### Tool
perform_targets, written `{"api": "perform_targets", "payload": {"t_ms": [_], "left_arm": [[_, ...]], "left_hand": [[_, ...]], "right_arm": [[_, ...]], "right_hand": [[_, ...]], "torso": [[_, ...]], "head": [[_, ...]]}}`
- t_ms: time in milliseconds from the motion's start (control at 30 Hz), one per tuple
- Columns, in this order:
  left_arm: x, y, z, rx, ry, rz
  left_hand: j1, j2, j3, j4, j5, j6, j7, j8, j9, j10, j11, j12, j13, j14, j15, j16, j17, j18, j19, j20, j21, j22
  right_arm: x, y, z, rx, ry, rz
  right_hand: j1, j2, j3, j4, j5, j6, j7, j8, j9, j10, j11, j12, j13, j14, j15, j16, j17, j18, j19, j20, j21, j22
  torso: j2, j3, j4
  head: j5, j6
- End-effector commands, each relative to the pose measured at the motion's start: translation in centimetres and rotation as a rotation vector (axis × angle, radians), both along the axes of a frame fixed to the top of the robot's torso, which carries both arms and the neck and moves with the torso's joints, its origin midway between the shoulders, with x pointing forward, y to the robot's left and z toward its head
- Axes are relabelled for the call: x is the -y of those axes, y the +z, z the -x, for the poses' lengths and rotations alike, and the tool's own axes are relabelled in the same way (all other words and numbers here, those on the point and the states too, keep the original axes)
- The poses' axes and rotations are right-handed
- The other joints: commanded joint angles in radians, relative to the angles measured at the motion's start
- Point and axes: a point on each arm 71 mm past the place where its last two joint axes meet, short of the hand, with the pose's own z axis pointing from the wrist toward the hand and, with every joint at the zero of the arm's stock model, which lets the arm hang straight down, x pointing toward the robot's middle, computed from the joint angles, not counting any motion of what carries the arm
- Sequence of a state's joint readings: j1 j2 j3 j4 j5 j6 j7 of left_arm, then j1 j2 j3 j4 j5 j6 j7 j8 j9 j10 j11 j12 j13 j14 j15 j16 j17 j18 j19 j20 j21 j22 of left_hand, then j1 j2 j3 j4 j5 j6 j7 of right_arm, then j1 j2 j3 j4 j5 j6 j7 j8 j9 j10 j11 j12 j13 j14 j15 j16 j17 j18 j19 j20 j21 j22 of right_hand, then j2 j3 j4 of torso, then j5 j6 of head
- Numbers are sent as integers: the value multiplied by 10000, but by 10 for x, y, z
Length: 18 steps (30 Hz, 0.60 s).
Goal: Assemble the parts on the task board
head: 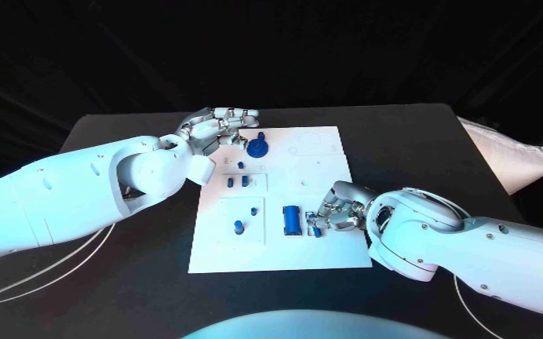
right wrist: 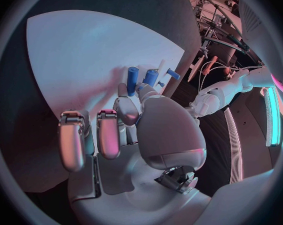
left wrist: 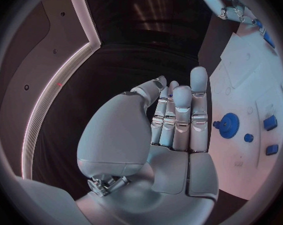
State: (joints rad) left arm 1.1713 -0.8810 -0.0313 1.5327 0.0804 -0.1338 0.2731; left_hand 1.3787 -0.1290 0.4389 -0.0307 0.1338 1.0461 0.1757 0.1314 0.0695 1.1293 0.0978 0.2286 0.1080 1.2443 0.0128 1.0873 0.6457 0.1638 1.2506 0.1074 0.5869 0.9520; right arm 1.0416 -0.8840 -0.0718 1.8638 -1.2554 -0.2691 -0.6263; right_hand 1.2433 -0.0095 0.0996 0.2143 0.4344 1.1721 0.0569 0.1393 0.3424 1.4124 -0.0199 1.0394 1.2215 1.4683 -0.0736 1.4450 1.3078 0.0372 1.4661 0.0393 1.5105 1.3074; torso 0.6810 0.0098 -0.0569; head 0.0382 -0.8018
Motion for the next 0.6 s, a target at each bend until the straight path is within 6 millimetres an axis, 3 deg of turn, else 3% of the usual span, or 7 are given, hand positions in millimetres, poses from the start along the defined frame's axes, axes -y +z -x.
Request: {"api": "perform_targets", "payload": {"t_ms": [33,267,467,600], "left_arm": [[2,1,0,-1,-173,130],[1,1,0,-10,-172,124],[1,1,1,-15,-174,122],[1,1,1,-18,-181,123]], "left_hand": [[33,49,-21,-55,47,-83,-13,54,-10,-85,7,40,14,-72,-3,-14,-9,127,-75,28,-46,-9],[33,49,-21,-55,47,-83,-13,54,-10,-85,7,40,14,-72,-3,-14,-9,127,-75,28,-46,-9],[33,49,-21,-55,47,-83,-13,54,-10,-85,7,40,14,-72,-3,-14,-9,127,-75,28,-46,-9],[22,51,-28,-52,46,-89,-7,57,-11,-97,13,47,14,-78,0,-13,-21,126,-76,30,-50,-11]], "right_arm": [[-4,0,1,98,285,206],[-4,-1,1,94,314,247],[-4,-1,0,95,335,262],[-5,-1,0,92,355,266]], "right_hand": [[-91,-4,-26,71,-66,77,-27,70,-3,103,-6,67,27,701,-78,57,916,-111,366,-52,32,1696],[-313,8,-85,227,-248,93,-37,121,51,149,-16,157,108,705,-92,69,937,-115,377,-75,40,1711],[-584,15,-233,429,-155,97,-36,164,101,178,-13,213,171,711,-93,91,970,-120,391,-84,49,1730],[-851,-4,-462,628,-460,101,-31,200,142,191,-6,231,208,712,-86,96,981,-122,395,-81,52,1737]], "torso": [[7,2,0],[-1,-6,-5],[0,-2,-4],[0,-6,-2]], "head": [[14,1],[25,-2],[26,-5],[30,-9]]}}
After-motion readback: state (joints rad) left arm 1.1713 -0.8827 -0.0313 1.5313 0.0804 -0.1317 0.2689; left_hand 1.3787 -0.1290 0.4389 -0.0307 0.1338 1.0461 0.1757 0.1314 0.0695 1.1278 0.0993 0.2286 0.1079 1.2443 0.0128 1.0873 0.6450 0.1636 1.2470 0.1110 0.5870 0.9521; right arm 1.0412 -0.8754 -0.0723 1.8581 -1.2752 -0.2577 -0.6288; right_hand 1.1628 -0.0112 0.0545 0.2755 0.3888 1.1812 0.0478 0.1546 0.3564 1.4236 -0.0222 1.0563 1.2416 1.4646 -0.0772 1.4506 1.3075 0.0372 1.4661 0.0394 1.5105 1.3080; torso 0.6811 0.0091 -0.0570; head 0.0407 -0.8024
